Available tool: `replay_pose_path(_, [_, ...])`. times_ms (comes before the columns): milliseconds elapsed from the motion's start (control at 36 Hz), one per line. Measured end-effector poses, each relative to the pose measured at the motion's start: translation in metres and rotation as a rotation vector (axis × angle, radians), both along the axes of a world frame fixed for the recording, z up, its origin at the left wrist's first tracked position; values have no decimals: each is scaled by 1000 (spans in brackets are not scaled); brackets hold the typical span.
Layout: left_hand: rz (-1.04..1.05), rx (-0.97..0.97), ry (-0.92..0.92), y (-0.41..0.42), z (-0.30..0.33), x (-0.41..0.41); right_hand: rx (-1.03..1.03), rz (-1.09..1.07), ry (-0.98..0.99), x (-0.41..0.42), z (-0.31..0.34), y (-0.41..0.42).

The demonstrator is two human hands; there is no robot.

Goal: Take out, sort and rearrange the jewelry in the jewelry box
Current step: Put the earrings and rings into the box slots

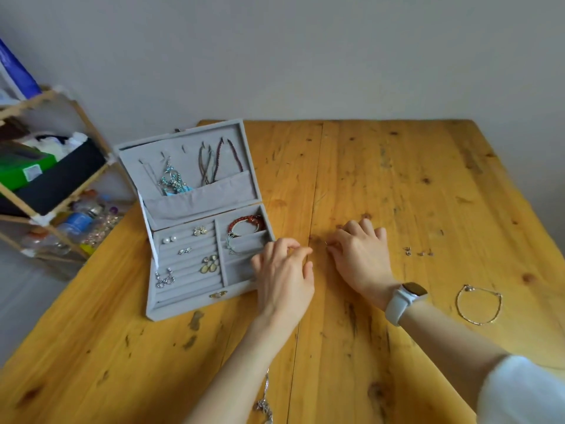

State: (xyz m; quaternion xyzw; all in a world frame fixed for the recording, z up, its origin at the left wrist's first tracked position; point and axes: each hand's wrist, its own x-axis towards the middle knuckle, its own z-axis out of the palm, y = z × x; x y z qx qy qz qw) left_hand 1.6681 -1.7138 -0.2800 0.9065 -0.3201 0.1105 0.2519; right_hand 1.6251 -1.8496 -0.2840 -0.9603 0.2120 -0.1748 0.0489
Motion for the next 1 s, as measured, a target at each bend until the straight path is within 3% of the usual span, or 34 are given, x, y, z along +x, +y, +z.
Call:
replay_pose_path(111, [-16,10,-52,-9,3,4,11,12,-21,-2,-1,-4])
replay_pose_path(194, [-76,36,-69,-20,8,8,63,-10,-155,-13,-3,-7])
replay_pose_path(333, [-174,211,9,-36,9,11,159,-22,-312,-40,-6,-8])
replay_pose_path(583, [-147,220,-10,-43,5,11,310,-43,-361,-65,-11,1])
replay_pose_path(667, [-147,108,3,-34,10,8,411,-31,-399,-69,-5,9])
replay_pose_path(806, [-143,-303,125,5,17,1,536,67,-399,-69,7,34])
replay_pose_path(1000, [2,-529,295,75,11,9,588,223,-375,-47,10,88])
